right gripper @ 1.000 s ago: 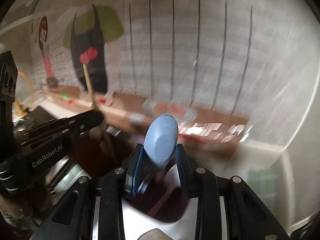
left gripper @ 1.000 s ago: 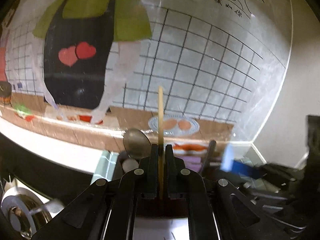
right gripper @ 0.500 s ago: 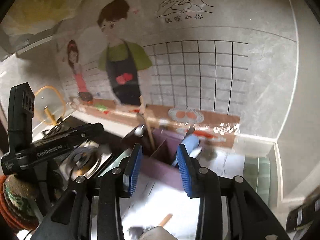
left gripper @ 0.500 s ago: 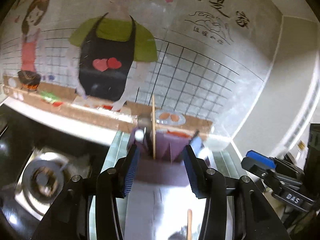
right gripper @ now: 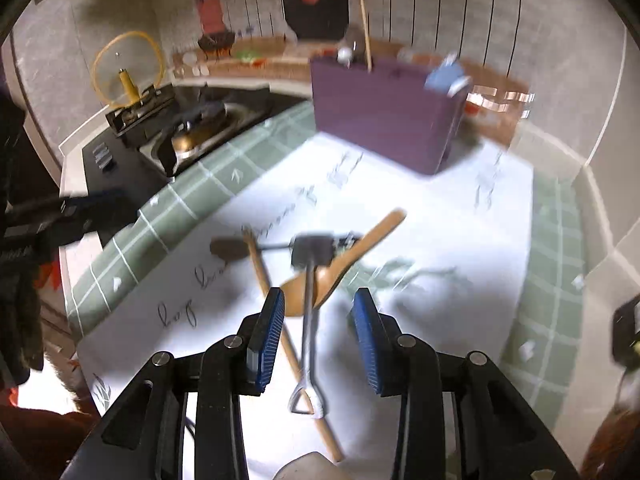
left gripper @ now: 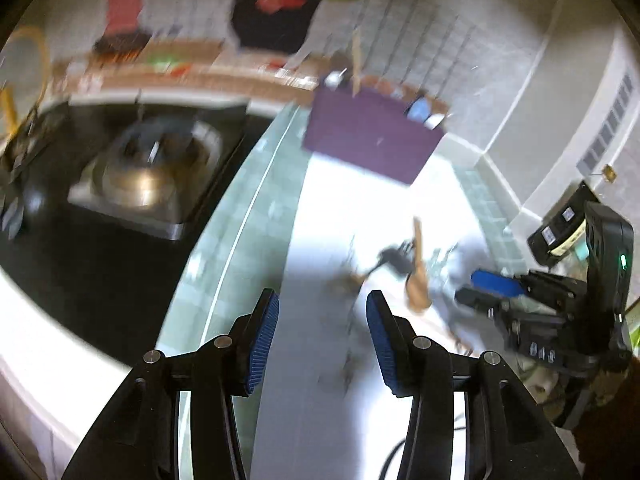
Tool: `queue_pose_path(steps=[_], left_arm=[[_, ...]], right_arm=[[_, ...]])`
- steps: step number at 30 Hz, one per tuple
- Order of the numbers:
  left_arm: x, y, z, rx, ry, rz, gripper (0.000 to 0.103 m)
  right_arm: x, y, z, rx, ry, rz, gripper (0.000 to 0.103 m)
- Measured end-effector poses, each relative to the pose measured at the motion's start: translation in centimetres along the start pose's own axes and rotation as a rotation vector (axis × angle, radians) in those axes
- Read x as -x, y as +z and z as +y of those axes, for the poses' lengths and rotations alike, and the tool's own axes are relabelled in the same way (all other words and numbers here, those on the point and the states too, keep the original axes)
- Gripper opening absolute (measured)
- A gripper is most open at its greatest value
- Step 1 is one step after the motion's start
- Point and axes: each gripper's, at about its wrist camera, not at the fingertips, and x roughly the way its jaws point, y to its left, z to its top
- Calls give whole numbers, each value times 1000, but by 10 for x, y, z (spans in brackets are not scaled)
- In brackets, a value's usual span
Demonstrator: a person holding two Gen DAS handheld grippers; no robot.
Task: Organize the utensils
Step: 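Move both tools back down to the remaining utensils on the cloth, then grasp the silver metal spatula by its handle with the right tool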
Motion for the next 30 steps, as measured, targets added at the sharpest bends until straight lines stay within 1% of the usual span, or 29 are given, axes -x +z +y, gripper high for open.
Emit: queue_pose_path(steps=[2,4,6,8,10,14,16,20,22,23,25,30], left_arm=[[1,-15,8,44,19,17,47],[2,-23,12,67,33,26,47],[5,-30,14,72,48,32,47],[8,-35,14,65,59,31,47],[13,-36,13,56,71,21,47],[22,-34,12,40,83,1,47],[24,-32,11,31,83,-6,47],[23,-28,6,21,77,-6,47],[22,-26,3,14,72,-1,47],[20,-25,2,10,69,0,47],[18,-23,-1,3,64,4,47],[10,-20,-10,-23,50,17,47]], right_arm=[[-9,1,-1,-32,2,4,34],[-15,4,1,-47,9,-8,34],[-24,9,9,-9,-2,-21,34],[-35,16,16,30,-28,-16,34],[-45,23,17,40,-25,-6,34],[-63,30,14,50,-51,27,34],[-65,32,14,65,-63,17,34],[-67,35,12,70,-32,27,35],[-73,30,15,86,-4,84,31],[-72,29,17,99,-14,65,31],[-70,25,18,110,-19,57,30],[-60,23,-2,13,-25,22,29]])
